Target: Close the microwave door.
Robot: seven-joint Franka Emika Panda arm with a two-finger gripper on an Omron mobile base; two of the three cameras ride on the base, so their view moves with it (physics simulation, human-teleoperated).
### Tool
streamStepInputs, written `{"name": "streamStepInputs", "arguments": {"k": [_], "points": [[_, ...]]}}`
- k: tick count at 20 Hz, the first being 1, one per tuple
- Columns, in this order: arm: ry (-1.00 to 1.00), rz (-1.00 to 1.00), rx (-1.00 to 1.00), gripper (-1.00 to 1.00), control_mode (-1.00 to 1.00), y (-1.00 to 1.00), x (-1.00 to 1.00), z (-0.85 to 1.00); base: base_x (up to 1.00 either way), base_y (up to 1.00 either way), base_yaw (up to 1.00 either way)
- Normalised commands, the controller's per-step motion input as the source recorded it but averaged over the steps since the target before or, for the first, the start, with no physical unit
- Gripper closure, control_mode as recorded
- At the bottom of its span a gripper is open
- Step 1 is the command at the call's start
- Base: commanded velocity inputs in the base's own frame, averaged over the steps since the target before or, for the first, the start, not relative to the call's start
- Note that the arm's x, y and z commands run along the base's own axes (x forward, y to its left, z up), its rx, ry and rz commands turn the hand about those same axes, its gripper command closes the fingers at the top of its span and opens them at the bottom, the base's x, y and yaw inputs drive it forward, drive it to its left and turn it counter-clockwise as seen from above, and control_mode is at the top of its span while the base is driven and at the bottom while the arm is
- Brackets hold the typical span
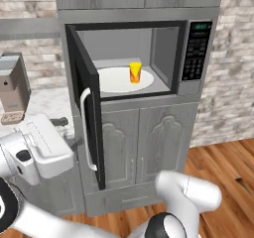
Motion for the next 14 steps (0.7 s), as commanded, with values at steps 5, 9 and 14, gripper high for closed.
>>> {"name": "streamStepInputs", "arguments": {"k": [5,9,14], "points": [[-0.05,-0.04,-0.01,-1.0,-1.0,0.27,0.87,-0.6,0.0,0.0,0.0],[-0.04,0.0,-0.01,-1.0,-1.0,0.43,0.67,-0.23,0.0,0.0,0.0],[-0.01,0.0,-0.01,-1.0,-1.0,0.18,0.35,-0.08,0.0,0.0,0.0]]}}
